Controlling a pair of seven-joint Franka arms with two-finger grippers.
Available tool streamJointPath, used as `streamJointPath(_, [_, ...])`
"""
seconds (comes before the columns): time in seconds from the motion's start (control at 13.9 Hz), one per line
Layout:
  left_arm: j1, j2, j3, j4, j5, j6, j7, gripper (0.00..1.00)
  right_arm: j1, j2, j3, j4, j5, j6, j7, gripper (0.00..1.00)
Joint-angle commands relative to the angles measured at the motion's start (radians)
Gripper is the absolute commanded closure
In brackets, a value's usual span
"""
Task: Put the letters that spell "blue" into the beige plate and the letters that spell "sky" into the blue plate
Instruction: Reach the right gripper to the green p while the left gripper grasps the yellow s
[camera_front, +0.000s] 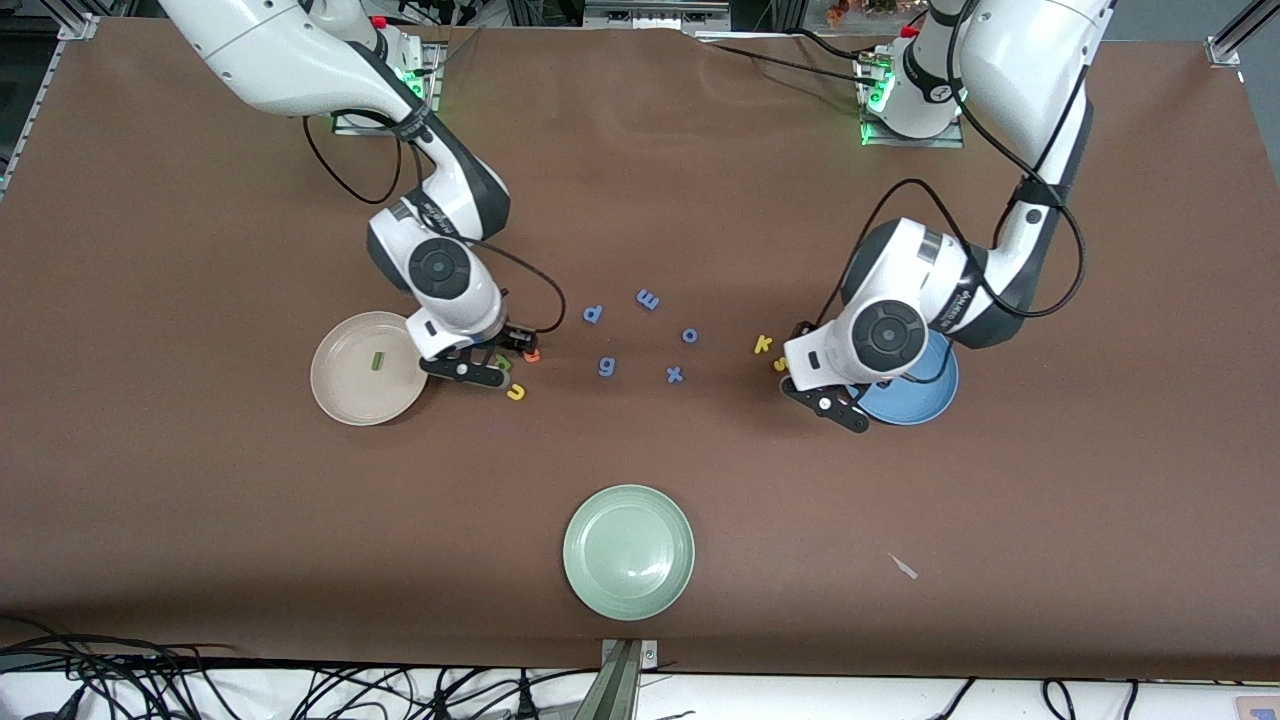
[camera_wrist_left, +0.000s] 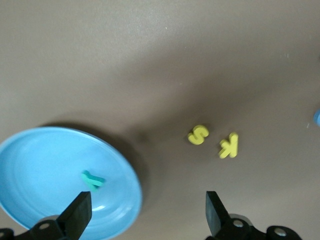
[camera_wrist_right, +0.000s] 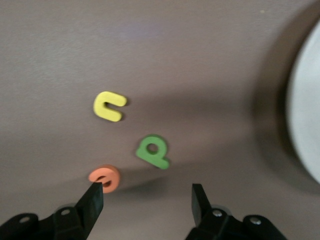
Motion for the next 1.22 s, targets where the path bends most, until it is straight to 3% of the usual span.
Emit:
streamJointPath(0.0, [-0.017,0.040,-0.003,-0.005,0.005,0.098,-0.182,0.00,-0.004,0.032,-0.005,0.028,-0.045,0.009,0.022,0.20])
streamJointPath(0.36, [-0.052,0.094,-0.013,-0.025,0.006,0.184,-0.525,0.00,-0.008,0.038,-0.018,0.019,-0.071,0.038,-0.009,0.20])
streamJointPath(0.65, [-0.056,0.100,-0.013,-0.112,0.008,0.305,-0.597,0.00,-0.008,0.041,-0.026,-0.021,-0.072,0.110,-0.007,0.27])
streamJointPath(0.86, [-0.054,0.099,-0.015,-0.127,0.009,0.330,-0.598,0.39,-0.008,0.046,-0.034,-0.033,-0.078,0.135,-0.007,0.31])
streamJointPath(1.15, [-0.043,0.105,-0.015,-0.132,0.009,0.331,-0.587,0.48,-0.010,0.046,-0.038,-0.035,-0.086,0.135,-0.009,0.42])
